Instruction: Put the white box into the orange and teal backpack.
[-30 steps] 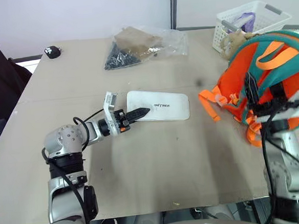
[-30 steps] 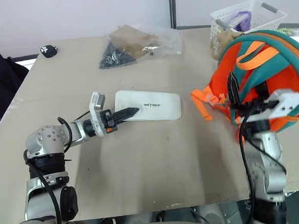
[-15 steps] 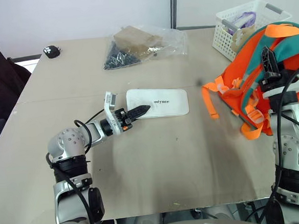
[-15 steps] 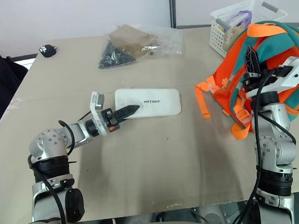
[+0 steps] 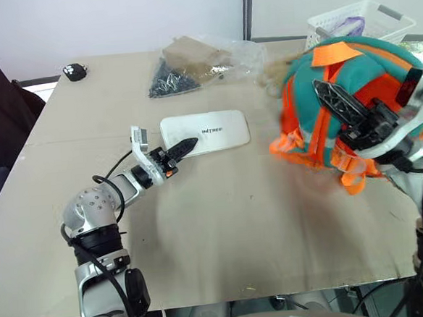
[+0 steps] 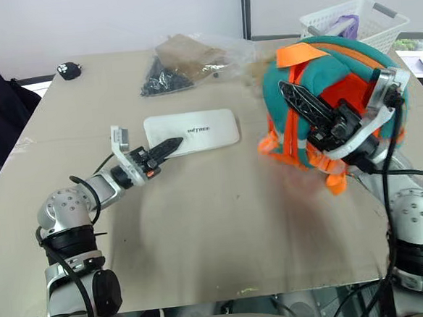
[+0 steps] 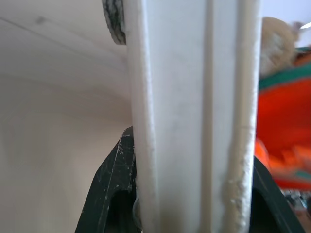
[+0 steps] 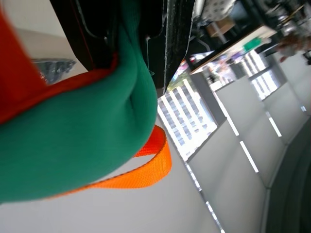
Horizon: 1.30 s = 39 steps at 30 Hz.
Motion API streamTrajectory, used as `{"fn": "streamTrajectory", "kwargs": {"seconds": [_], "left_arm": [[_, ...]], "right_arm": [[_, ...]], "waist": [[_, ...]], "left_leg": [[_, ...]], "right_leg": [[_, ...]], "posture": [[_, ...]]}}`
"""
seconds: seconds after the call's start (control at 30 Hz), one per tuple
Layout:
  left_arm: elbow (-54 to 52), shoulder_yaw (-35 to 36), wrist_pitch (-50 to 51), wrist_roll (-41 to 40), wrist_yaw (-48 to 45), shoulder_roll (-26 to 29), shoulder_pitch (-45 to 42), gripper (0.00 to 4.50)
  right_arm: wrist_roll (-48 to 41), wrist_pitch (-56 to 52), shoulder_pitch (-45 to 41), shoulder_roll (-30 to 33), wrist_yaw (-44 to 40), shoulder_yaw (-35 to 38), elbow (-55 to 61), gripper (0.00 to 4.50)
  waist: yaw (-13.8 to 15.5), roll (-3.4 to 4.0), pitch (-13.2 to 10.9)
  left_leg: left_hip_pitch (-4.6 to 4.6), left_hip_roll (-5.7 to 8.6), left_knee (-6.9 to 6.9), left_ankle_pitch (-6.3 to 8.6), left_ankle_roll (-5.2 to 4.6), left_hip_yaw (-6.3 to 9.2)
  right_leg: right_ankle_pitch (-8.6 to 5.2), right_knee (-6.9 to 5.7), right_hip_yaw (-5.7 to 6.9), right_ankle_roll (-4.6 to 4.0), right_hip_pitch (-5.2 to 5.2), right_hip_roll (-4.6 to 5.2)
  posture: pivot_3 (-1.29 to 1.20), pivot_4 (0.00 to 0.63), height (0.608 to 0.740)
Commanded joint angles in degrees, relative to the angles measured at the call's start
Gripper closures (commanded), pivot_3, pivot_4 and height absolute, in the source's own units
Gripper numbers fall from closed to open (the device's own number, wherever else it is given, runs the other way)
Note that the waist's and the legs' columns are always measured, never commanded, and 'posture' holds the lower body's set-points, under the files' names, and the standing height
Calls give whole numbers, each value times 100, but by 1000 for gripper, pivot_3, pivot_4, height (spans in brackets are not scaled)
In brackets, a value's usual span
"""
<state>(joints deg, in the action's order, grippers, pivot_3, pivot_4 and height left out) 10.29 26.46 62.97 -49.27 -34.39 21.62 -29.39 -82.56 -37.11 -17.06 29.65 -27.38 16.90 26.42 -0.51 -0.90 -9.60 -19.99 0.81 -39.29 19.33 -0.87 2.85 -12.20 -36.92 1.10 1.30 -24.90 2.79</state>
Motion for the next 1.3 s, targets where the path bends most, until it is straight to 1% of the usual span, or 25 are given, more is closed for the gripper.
{"fn": "streamTrajectory", "kwargs": {"seconds": [0.03, 0.17, 0.3, 0.4, 0.5, 0.57, 0.67, 0.73, 0.83, 0.9, 1.0, 1.07, 1.17, 1.3], "left_arm": [[78, 60, -602, 69, 77, -109, -158, 3218], [-42, -47, -837, -33, 39, -283, -315, 3218], [-73, -539, -1215, 211, -224, -409, -636, 3218], [5, -727, -1453, 242, -381, -482, -986, 3218], [103, -843, -1618, 325, -449, -452, -1293, 3218], [83, -766, -1562, 139, -604, -383, -1489, 3218], [-67, -610, -1074, -359, -1130, -58, -1512, 3218], [-184, -704, -803, -504, -1553, 274, -1341, 3218], [-307, -904, -646, -556, -2251, 793, -1061, 3218], [-266, -867, -592, -649, -2554, 988, -1027, 3218], [-323, -1034, -656, -504, -3023, 1256, -974, 3218], [-334, -1151, -834, -321, -3201, 1371, -958, 3218], [-265, -1153, -987, -262, -3284, 1466, -991, 3218], [-517, -862, -998, -348, -3245, 1763, -776, 3218]], "right_arm": [[-650, -199, 110, 265, -229, 333, 114, 4456], [-438, -219, 232, 368, -283, 300, 107, 4456], [-498, -190, 313, 236, -57, 180, 293, 4456], [-435, -187, 347, 208, 66, 122, 412, 4456], [-437, -153, 338, 173, 163, 124, 430, 4456], [-376, -131, 340, 159, 214, 117, 439, 4456], [-194, -76, 388, 126, 205, 115, 422, 4456], [-110, -38, 423, 100, 157, 120, 384, 4456], [-27, 1, 471, 90, 75, 136, 338, 4456], [13, 13, 494, 102, 23, 159, 306, 4456], [83, 31, 528, 126, -68, 207, 255, 4456], [108, 51, 560, 128, -119, 257, 216, 4456], [172, 85, 620, 117, -186, 309, 156, 4456], [299, 135, 755, 104, -286, 357, 139, 4456]], "waist": [[7, 0, 0], [14, -1, 0], [67, -3, 0], [112, -3, 0], [106, -3, 0], [105, -3, 0], [80, -3, -1], [43, -2, -1], [-19, -1, -1], [-14, -1, -2], [16, -2, -2], [15, -3, -2], [11, -3, -2], [-14, -3, -2]], "left_leg": [[0, 0, 0, 0, 0, 0], [0, -1, -2, 0, 0, -2], [0, 0, -5, 0, 0, -1], [-1, 0, -6, 0, 1, -2], [-2, 0, -6, 0, 1, -2], [-1, 0, -5, 0, 1, -3], [0, 0, -5, -1, 1, -5], [-1, -2, -5, -1, 1, -4], [0, -3, -3, 0, 1, -4], [0, -2, -3, 0, 0, -4], [-2, 0, -6, -1, 0, 2], [-1, 0, -6, -1, 0, 2], [-1, 0, -6, 0, 0, 1], [-1, -2, -6, 0, 0, 2]], "right_leg": [[0, 0, 1, 0, 0, 0], [1, -2, 1, 1, 0, 1], [2, -5, 4, 2, 1, 1], [2, -4, 4, 3, 1, 0], [2, -2, 4, 2, 1, -2], [2, -2, 4, 2, 0, -3], [2, -3, 2, 2, 0, -5], [1, -3, 3, 2, 0, -9], [1, -2, 2, 2, 0, -12], [1, -1, 4, 2, 0, -12], [1, -2, 12, 3, 2, -17], [1, -3, 11, 2, 2, -17], [1, -3, 9, 2, 2, -13], [1, -2, 9, 2, 1, -11]], "posture": [[0, 150, 725], [0, 150, 725], [0, 150, 725], [0, 150, 725], [0, 150, 725], [0, 150, 725], [0, 150, 725], [0, 150, 725], [0, 150, 725], [0, 150, 725], [0, 150, 725], [0, 150, 725], [0, 150, 725], [0, 150, 725]]}}
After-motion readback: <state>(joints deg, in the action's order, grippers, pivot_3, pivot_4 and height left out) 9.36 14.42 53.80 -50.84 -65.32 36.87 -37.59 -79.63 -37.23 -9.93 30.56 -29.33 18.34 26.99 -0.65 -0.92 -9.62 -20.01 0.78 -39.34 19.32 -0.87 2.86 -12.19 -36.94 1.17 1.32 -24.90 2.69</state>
